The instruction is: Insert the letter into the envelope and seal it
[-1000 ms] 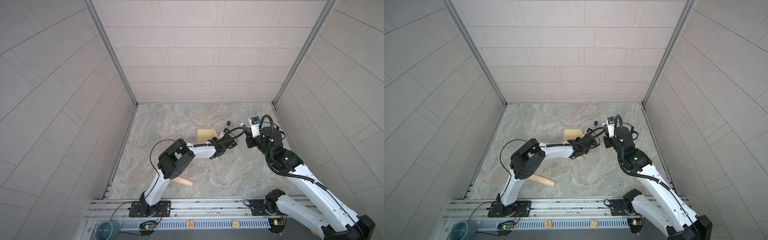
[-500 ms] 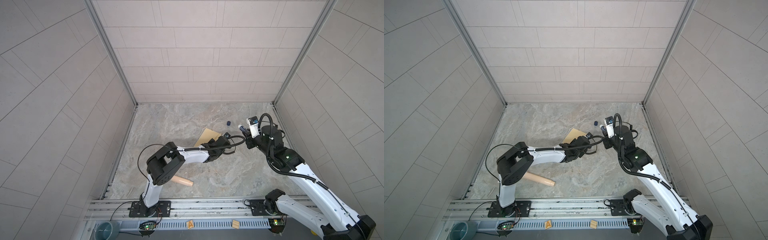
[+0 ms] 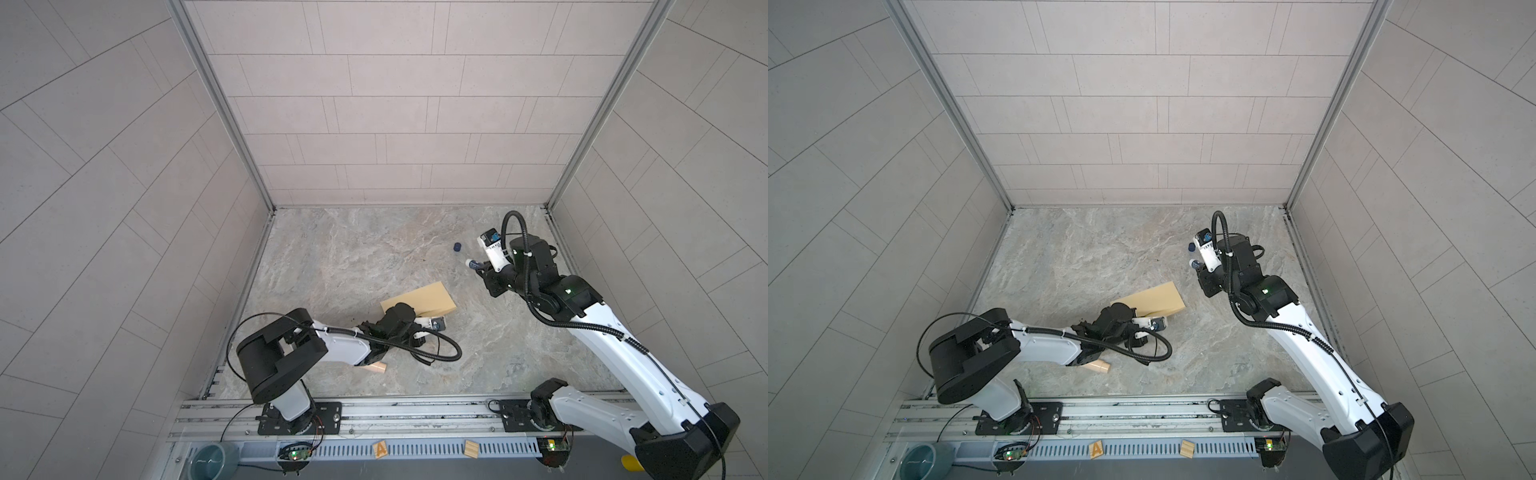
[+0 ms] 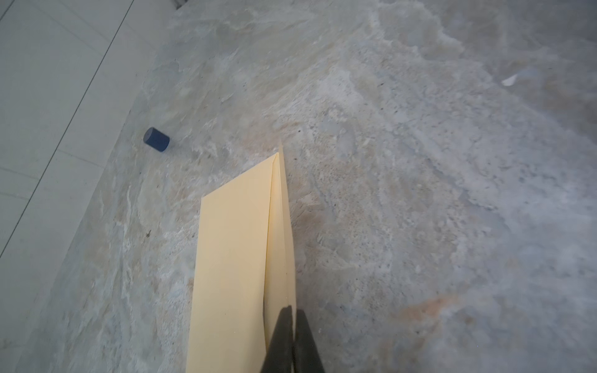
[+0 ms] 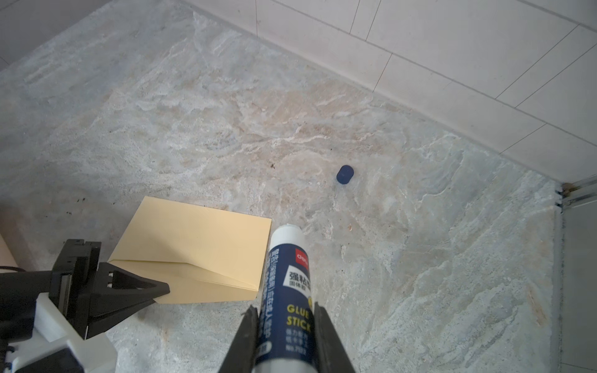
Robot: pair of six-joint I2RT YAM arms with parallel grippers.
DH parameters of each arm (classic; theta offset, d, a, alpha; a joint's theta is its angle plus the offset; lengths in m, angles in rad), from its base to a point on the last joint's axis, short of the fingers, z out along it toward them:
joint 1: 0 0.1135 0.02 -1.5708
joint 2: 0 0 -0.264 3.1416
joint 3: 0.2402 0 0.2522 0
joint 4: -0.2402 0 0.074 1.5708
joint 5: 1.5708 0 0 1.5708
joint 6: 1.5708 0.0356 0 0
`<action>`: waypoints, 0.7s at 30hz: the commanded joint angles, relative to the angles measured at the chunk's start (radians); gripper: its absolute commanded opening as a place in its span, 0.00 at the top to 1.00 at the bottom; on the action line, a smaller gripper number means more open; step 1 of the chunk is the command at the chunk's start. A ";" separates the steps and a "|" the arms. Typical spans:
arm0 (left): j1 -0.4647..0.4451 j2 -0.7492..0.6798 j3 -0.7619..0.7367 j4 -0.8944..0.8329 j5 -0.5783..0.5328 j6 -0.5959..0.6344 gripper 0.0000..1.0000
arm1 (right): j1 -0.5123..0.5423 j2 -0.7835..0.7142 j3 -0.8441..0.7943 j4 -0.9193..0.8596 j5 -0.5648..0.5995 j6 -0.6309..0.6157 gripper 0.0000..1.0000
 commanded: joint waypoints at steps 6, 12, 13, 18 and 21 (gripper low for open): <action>-0.008 0.028 -0.018 0.139 0.105 0.163 1.00 | 0.003 0.063 0.063 -0.129 -0.074 -0.045 1.00; -0.014 0.007 -0.033 0.159 0.106 0.093 0.84 | 0.012 0.151 0.121 -0.209 -0.091 -0.080 1.00; -0.017 0.002 -0.039 0.165 0.109 0.076 0.80 | 0.012 0.168 0.133 -0.224 -0.093 -0.083 1.00; -0.020 -0.036 -0.092 0.266 0.106 -0.041 0.54 | 0.020 0.246 0.179 -0.272 -0.086 -0.083 1.00; -0.020 -0.094 -0.136 0.358 0.055 -0.175 0.48 | 0.030 0.280 0.198 -0.284 -0.105 -0.086 1.00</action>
